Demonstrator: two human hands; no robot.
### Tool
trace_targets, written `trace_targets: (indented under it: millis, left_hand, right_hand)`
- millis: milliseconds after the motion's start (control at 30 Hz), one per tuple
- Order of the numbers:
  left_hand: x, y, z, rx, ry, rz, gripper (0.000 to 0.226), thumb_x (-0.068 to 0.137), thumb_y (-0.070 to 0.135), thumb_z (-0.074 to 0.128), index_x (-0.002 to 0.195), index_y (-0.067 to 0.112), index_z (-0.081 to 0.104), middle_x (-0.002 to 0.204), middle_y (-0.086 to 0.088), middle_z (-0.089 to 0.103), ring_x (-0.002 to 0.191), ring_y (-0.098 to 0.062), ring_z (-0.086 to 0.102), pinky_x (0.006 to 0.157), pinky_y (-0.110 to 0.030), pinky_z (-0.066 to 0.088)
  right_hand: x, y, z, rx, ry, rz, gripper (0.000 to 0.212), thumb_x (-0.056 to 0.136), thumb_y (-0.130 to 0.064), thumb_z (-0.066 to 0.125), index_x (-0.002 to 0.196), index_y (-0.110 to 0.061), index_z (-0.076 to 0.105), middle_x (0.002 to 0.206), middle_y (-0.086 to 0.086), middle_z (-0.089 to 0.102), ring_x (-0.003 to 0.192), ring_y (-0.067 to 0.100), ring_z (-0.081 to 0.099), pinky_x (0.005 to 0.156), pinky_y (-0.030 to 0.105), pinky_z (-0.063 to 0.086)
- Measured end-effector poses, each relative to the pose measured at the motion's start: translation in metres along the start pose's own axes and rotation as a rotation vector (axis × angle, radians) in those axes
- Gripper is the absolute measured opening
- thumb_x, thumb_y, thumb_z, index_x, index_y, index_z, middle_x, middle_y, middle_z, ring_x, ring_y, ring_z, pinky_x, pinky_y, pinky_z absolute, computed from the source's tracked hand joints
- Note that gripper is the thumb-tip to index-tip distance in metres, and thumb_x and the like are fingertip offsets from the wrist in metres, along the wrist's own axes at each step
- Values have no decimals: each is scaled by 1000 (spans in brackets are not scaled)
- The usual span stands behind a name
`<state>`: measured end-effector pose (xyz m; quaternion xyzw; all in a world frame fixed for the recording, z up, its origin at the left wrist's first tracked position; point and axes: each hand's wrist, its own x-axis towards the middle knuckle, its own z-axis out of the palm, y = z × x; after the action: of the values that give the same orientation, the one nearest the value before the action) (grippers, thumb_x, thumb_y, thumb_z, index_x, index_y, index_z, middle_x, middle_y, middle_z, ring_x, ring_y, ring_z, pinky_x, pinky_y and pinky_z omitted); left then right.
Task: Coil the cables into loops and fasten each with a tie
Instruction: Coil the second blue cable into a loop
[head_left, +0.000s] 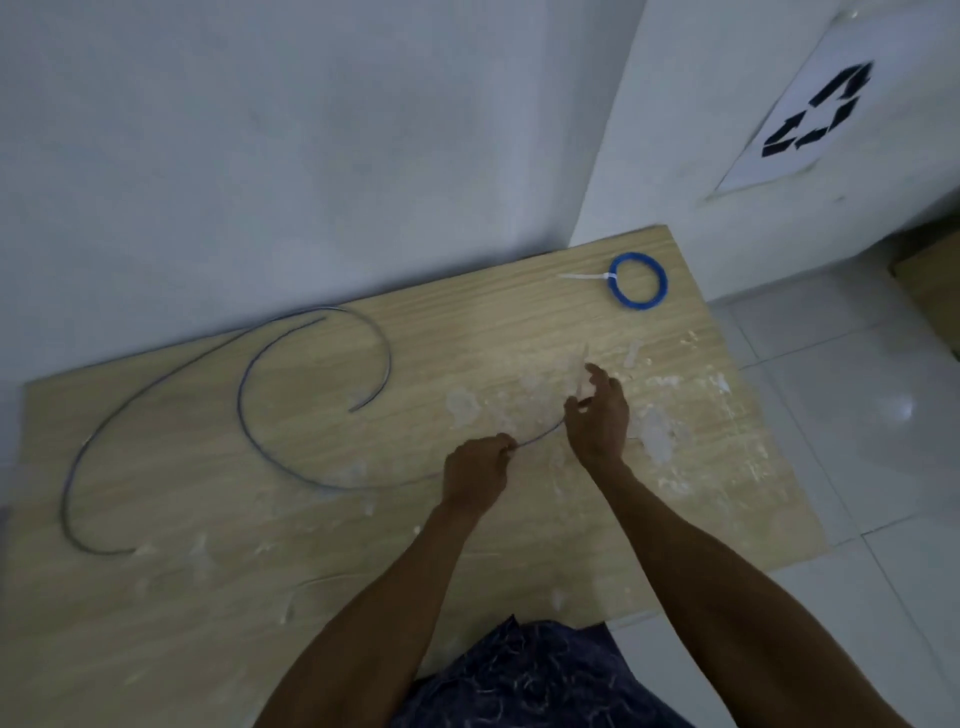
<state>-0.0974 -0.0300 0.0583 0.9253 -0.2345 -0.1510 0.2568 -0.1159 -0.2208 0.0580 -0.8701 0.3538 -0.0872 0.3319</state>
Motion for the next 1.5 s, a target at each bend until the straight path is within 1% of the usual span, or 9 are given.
trace_targets:
  millis: [100,233,433,600,700,833,1067,1267,1500]
  left_hand:
    - [-10,-5,-48,-124,122,8,31,96,39,55,106,23,79,88,-1,79,81,-24,74,66,-31,54]
    - [-26,-17,-116,-202,174,90,26,97,33,63,109,17,80,93,-3,81,83,-21,75,70,-32,58]
    - [-48,-21,-203,-253,351,168,22,91,33,73,107,20,81,94,1,81,83,-13,76,71,-24,56]
    - [-63,-36,-259,-455,409,122,8,89,12,77,95,11,82,70,2,74,62,3,66,65,-20,52]
    - [-70,-32,-281,-472,519,181,9,90,6,74,96,5,81,72,3,74,63,2,69,68,-11,51]
    - [-67,-21,-302,-540,650,192,12,91,3,69,94,6,80,76,-2,77,68,-12,73,68,-21,58]
    - [-52,-14,-318,-569,697,208,13,93,2,67,93,7,80,78,0,77,69,-8,74,66,-23,58]
    - [-37,-23,-325,-620,704,155,12,93,3,68,91,6,80,78,-1,77,70,-12,76,69,-29,60]
    - [-27,-30,-303,-756,515,44,15,94,2,68,92,12,78,79,-7,79,74,-21,79,79,-43,64]
  right_hand:
    - [-23,-28,-17,-58,-48,-283,28,96,-17,64,124,-19,70,136,5,64,111,28,65,83,43,60]
    - [-59,-78,-38,-80,-161,-641,33,91,-16,70,124,-17,70,122,1,72,101,24,68,75,40,61]
    - [-70,-162,-63,-124,-4,-769,11,97,-24,68,101,-16,75,90,5,74,83,29,67,67,40,55]
    - [-72,-212,-94,36,138,-692,13,97,-25,67,93,-13,71,83,3,71,72,21,66,63,35,52]
    - [-76,-224,-98,-74,23,-713,7,91,-22,72,98,-18,71,85,-4,74,76,15,67,66,30,50]
    - [-70,-220,-92,-105,-136,-731,17,82,-22,80,97,-24,72,81,-13,74,74,10,69,69,32,56]
    - [-63,-219,-87,36,-389,-665,10,83,-17,80,88,-18,72,79,-8,75,72,5,70,67,25,57]
    - [-49,-230,-94,397,-634,-418,8,88,2,70,94,-1,74,81,17,76,74,24,71,71,32,61]
    - [-37,-266,-103,1034,-355,-224,8,95,3,64,100,6,70,87,19,76,79,24,76,77,23,61]
